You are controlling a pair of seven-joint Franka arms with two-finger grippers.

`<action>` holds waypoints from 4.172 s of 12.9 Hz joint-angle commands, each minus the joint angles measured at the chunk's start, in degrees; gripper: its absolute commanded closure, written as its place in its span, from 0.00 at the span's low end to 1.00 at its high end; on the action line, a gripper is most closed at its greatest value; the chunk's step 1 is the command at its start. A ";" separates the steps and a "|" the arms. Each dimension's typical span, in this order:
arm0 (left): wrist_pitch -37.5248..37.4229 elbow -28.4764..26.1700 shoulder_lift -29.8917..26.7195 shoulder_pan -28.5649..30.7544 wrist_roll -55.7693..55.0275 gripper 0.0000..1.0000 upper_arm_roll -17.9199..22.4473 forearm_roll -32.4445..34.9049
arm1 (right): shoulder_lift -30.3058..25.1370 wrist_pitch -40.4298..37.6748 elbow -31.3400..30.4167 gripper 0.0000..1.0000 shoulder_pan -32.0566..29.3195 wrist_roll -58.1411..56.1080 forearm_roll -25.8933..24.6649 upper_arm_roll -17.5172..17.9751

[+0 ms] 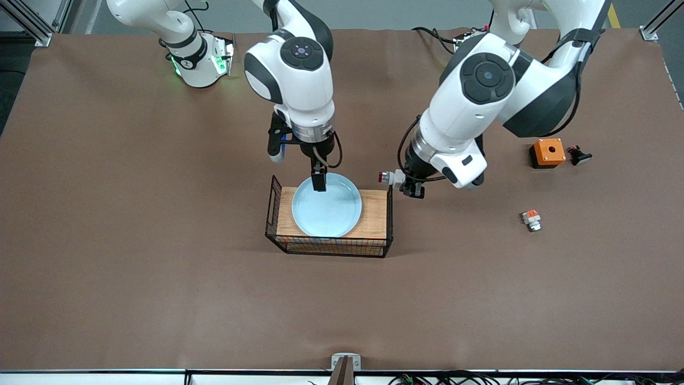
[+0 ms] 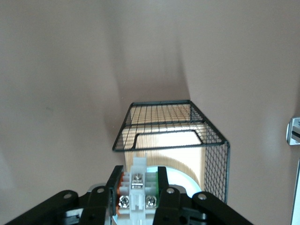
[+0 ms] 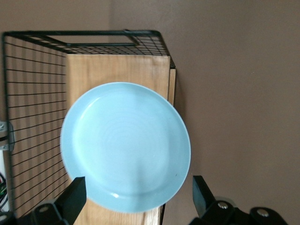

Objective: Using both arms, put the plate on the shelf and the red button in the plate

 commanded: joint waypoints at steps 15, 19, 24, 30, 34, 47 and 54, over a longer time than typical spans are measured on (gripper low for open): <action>10.50 10.41 15.26 -21.84 -17.55 0.72 14.16 8.04 | -14.41 -37.98 6.13 0.00 -34.86 -114.86 3.81 0.06; 14.82 10.41 17.20 -22.64 -18.70 0.71 14.52 8.04 | -15.38 -40.53 6.31 0.00 -40.75 -129.74 2.05 -0.03; 18.60 10.33 18.96 -23.35 -18.79 0.71 14.52 8.04 | -16.08 -40.10 6.31 0.00 -48.75 -140.29 1.87 0.15; 19.31 10.24 20.45 -24.05 -19.05 0.69 14.61 8.13 | -16.08 -40.44 8.58 0.00 -48.86 -139.52 1.78 0.32; 19.31 10.15 21.07 -23.97 -19.05 0.61 14.61 8.30 | -16.00 -40.62 10.35 0.00 -50.08 -139.52 2.39 0.14; 5.11 7.95 1.58 -14.58 -3.98 0.00 13.82 1.56 | -24.70 -41.50 3.24 0.00 -46.93 -133.27 3.01 0.94; -12.41 -0.90 -12.83 2.73 37.12 0.00 13.91 -12.61 | -25.57 -41.32 1.04 0.00 -41.20 -133.28 2.75 -3.54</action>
